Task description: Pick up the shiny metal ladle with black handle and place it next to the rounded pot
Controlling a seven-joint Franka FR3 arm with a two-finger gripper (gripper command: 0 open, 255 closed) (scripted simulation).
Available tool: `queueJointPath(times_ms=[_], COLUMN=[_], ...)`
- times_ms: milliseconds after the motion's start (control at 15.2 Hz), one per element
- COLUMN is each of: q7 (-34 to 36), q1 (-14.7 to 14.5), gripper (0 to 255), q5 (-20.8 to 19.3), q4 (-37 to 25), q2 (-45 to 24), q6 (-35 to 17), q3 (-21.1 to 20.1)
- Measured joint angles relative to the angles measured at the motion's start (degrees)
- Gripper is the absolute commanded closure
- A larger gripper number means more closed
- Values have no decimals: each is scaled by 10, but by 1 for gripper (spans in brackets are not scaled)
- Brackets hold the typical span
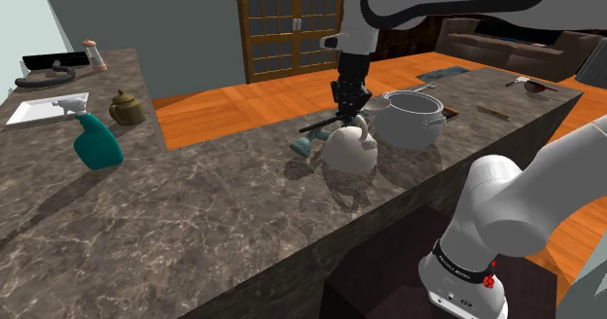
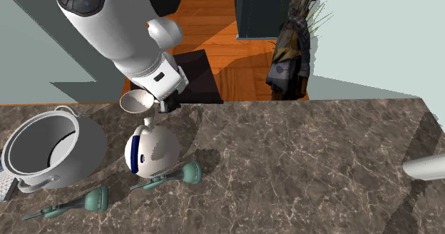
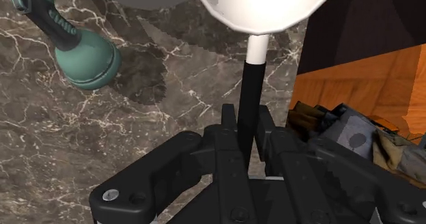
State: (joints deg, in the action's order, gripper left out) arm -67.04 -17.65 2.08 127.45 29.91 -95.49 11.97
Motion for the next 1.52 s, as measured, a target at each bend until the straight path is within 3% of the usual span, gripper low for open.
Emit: queueJointPath(times_ms=[726, 1518], q7=[-129, -300], q1=[61, 107], gripper=[255, 255], q5=[-79, -166], q4=[20, -39], q2=[69, 54], q6=[52, 81], q3=[101, 246])
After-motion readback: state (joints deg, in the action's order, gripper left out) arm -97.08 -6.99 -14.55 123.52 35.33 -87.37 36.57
